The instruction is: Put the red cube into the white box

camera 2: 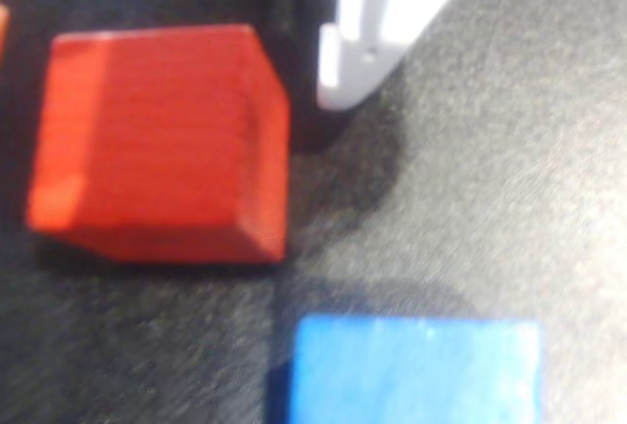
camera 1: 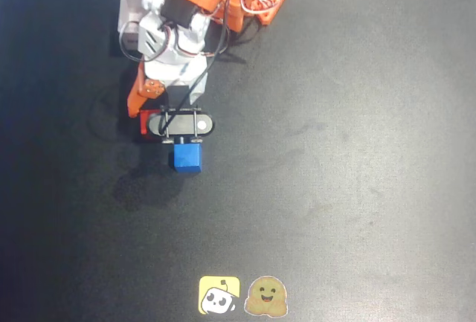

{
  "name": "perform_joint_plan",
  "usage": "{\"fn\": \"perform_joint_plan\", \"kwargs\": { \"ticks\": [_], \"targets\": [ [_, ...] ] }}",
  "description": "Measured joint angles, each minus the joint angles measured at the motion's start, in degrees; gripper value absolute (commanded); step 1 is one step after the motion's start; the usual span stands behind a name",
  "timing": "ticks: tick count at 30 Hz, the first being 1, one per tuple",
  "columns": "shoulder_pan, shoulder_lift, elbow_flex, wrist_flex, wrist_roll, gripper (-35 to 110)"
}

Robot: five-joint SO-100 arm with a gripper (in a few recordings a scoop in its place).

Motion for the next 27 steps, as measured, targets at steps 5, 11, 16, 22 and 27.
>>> {"fn": "perform_joint_plan", "kwargs": {
  "ticks": [5,11,16,22,27],
  "targets": [
    [0.97,0.09,1.49,-0.44,-1.41,25],
    [2.81,-2.29,1.93,-3.6,-2.9,25],
    [3.25,-4.04,2.11,-4.92,-3.6,25],
    [3.69,-2.72,2.46,-3.34,-3.87,25],
    [3.69,-2.37,2.64,-3.08,-3.87,25]
  ]
}}
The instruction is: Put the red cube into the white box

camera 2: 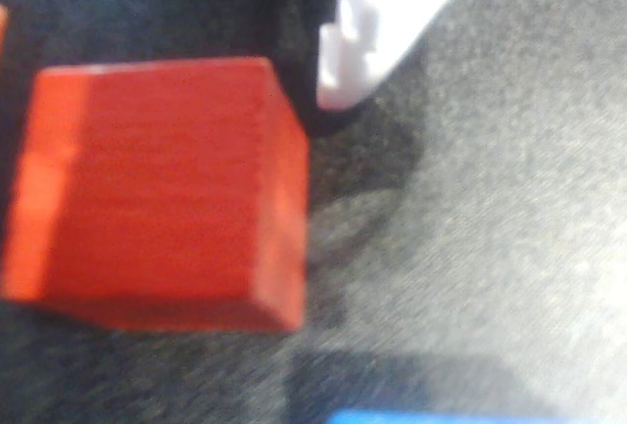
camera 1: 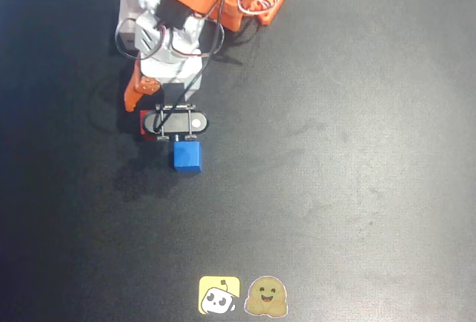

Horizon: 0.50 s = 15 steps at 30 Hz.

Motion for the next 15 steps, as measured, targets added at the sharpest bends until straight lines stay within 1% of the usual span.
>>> {"fn": "perform_joint_plan", "kwargs": {
  "ticks": [11,15],
  "targets": [
    [-0.09,0.97,0.44,-0.35,0.0,25],
    [-1.67,0.97,0.44,-1.58,0.53,25]
  ]
}}
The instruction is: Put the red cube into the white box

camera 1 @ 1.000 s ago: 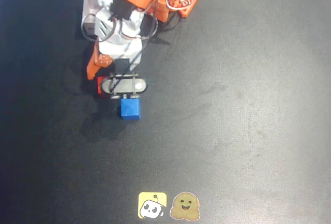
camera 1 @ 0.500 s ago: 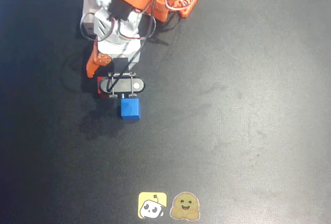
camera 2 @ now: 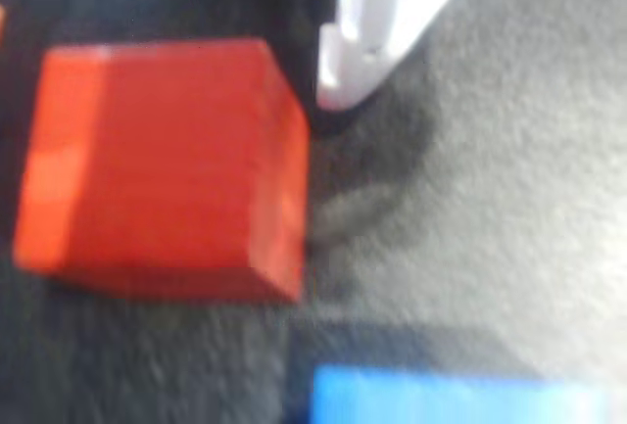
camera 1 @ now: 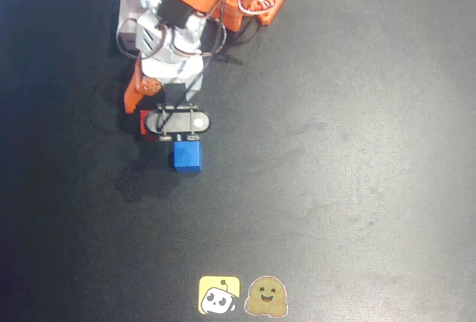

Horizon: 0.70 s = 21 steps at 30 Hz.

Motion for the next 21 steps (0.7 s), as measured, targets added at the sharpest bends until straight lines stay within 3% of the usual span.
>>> {"fn": "perform_joint_plan", "kwargs": {
  "ticks": [14,21],
  "targets": [
    [-1.85,-7.56,-1.32,-6.68,1.49,25],
    [-1.67,-8.53,-1.32,-7.73,1.76,16]
  ]
}}
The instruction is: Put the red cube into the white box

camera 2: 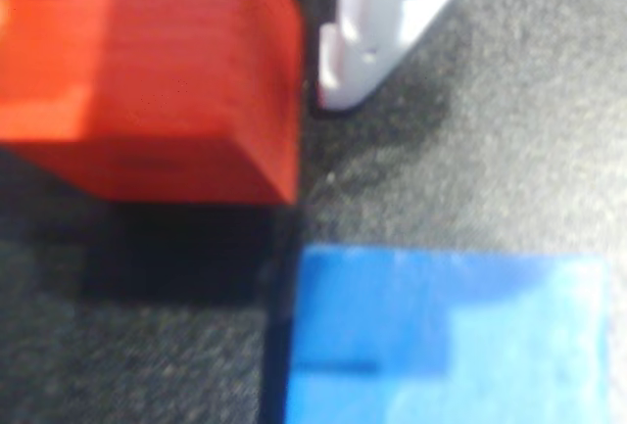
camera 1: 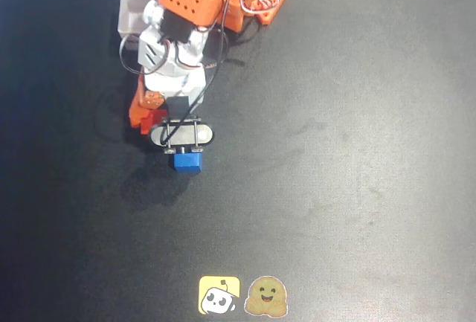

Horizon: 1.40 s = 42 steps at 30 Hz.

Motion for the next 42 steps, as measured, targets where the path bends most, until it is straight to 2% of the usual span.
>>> {"fn": "perform_joint_plan", "kwargs": {
  "ticks": [7,16,30,42],
  "targets": [
    [0.79,0.0,0.0,0.0,0.18,3],
    [1.49,0.35,-0.09,0.7,0.62,0],
    [5.98,8.35,-10.81,20.65,0.44,0],
    [13.27,16.52,-13.36,30.32,-3.43,0]
  ]
}}
